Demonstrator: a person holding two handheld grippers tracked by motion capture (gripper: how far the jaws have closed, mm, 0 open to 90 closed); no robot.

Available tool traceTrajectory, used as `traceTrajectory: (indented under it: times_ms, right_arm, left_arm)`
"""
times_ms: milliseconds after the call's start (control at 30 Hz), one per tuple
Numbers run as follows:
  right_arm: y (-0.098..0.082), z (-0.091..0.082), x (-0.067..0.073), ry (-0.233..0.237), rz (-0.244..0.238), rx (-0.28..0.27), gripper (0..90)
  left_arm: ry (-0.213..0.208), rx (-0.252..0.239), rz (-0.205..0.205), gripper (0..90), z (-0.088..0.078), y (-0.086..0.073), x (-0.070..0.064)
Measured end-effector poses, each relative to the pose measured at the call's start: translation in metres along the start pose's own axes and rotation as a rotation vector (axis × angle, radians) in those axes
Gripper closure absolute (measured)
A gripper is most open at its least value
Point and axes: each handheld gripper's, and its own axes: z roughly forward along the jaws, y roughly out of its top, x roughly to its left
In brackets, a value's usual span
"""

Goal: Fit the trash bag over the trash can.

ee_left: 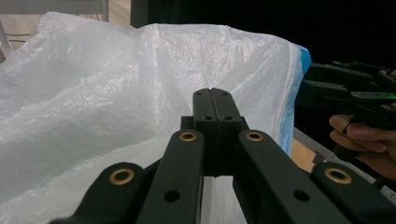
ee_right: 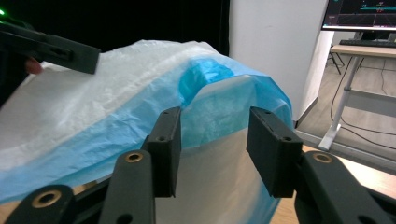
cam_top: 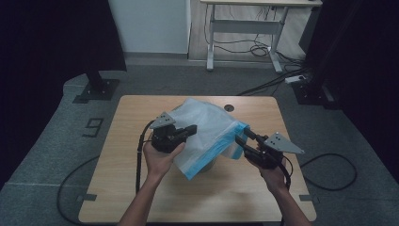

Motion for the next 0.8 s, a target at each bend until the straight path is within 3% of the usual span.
traceTrajectory:
  times_ms: [133,333,467,633,733,800]
  right_arm:
    - [0.002,0.0,-0.003,-0.021,-0.019,-0.002,49.3]
    - [0.003,-0.004,-0.003,-0.001,-0.033,-0.002,49.2]
    - [0.003,0.0,0.001,0.012,-0.038,0.005,43.4]
    - [0.003,0.01,0.009,0.001,-0.086,0.035,41.6]
    - [0.003,0.015,0.008,0.001,-0.085,0.031,49.1]
    - [0.003,0.019,0.009,0.01,-0.088,0.03,59.8]
  left_arm:
    - [-0.002,0.004,-0.004,89.8,-0.002,-0.001,0.002]
    - [-0.004,-0.002,-0.016,89.8,-0.004,-0.002,0.004]
    - [0.001,0.009,0.0,89.8,-0.003,-0.002,0.001]
    - [-0.015,0.007,-0.003,89.8,-0.003,-0.001,0.001]
    - [-0.023,0.009,-0.011,89.8,-0.003,-0.001,0.003]
    - [-0.024,0.008,-0.013,89.8,-0.004,-0.001,0.003]
